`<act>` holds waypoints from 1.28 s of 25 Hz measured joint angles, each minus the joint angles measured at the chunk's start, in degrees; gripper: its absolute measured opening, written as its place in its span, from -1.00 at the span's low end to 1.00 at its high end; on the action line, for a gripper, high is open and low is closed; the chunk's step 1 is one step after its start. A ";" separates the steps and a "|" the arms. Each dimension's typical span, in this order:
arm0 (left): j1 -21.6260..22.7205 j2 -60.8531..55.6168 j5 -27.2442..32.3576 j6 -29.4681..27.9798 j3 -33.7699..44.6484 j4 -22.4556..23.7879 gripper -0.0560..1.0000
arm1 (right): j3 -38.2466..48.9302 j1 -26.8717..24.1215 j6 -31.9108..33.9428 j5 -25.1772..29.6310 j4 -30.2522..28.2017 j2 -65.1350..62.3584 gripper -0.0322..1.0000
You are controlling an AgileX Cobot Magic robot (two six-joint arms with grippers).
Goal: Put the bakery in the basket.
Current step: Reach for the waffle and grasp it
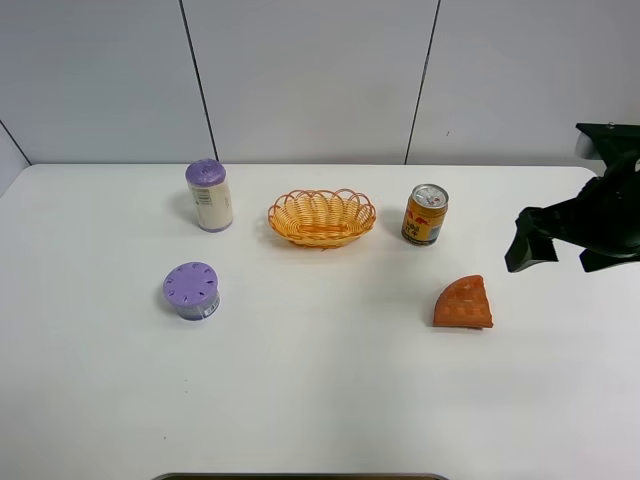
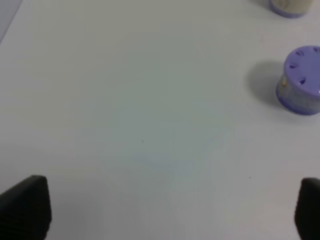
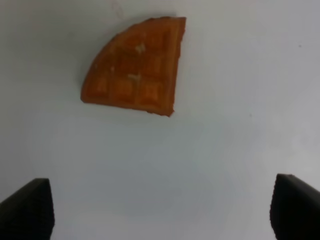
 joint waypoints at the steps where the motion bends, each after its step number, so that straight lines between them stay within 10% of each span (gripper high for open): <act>1: 0.00 0.00 0.00 0.00 0.00 0.00 0.99 | 0.00 0.00 -0.03 -0.77 0.72 1.00 0.74; 17: 0.00 0.00 0.00 0.00 0.00 0.00 0.99 | -0.05 2.35 -3.40 -12.22 6.71 18.44 0.98; 32: 0.00 0.00 0.00 0.00 0.00 0.00 0.99 | -7.76 7.78 12.08 -8.76 -0.45 28.06 0.98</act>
